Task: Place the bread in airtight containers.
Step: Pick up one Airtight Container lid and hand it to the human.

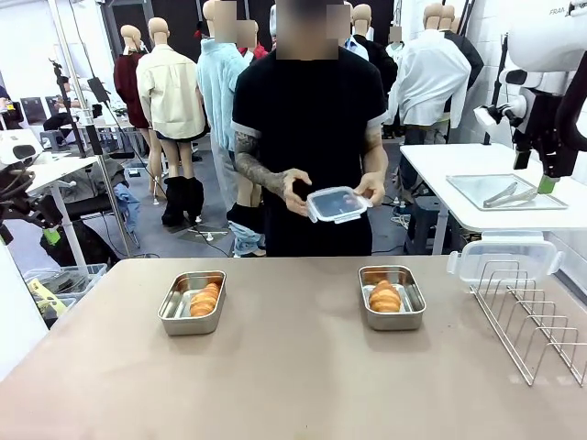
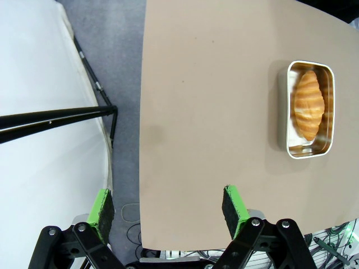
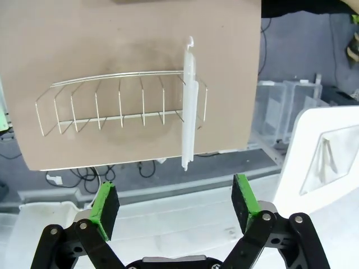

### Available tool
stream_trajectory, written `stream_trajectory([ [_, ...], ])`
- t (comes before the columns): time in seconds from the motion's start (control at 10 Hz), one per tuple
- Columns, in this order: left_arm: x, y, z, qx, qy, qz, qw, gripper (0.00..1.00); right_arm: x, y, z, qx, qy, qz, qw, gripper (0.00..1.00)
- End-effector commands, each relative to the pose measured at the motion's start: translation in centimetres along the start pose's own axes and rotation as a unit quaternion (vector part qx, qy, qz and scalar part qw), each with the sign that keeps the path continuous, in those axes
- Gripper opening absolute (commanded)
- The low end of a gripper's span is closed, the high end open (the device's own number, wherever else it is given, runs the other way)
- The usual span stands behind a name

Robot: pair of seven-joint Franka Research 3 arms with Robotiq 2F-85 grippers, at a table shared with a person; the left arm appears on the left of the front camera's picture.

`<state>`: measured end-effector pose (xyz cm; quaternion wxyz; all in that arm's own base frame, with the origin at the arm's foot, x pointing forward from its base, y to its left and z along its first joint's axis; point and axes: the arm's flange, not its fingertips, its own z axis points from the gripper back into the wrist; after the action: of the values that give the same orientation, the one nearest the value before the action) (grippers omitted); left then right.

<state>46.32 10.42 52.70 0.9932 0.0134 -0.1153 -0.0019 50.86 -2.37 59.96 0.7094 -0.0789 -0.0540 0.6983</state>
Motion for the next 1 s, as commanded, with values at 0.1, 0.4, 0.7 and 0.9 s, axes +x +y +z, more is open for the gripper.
stream_trajectory([
  [0.1, -0.13, -0.01, 0.15, 0.008, 0.001, 0.007, 1.000, 1.00, 0.12, 0.17, 0.26, 0.004, 0.001, 0.006, 1.000, 1.00],
  [0.4, -0.13, -0.01, 0.15, 0.008, 0.001, 0.007, 1.000, 1.00, 0.12, 0.17, 0.26, 0.004, 0.001, 0.006, 1.000, 1.00],
  [0.7, -0.13, -0.01, 0.15, 0.008, 0.001, 0.007, 1.000, 1.00, 0.12, 0.17, 0.26, 0.004, 0.001, 0.006, 1.000, 1.00],
  [0.9, -0.13, -0.01, 0.15, 0.008, 0.001, 0.007, 1.000, 1.00, 0.12, 0.17, 0.26, 0.004, 0.001, 0.006, 1.000, 1.00],
])
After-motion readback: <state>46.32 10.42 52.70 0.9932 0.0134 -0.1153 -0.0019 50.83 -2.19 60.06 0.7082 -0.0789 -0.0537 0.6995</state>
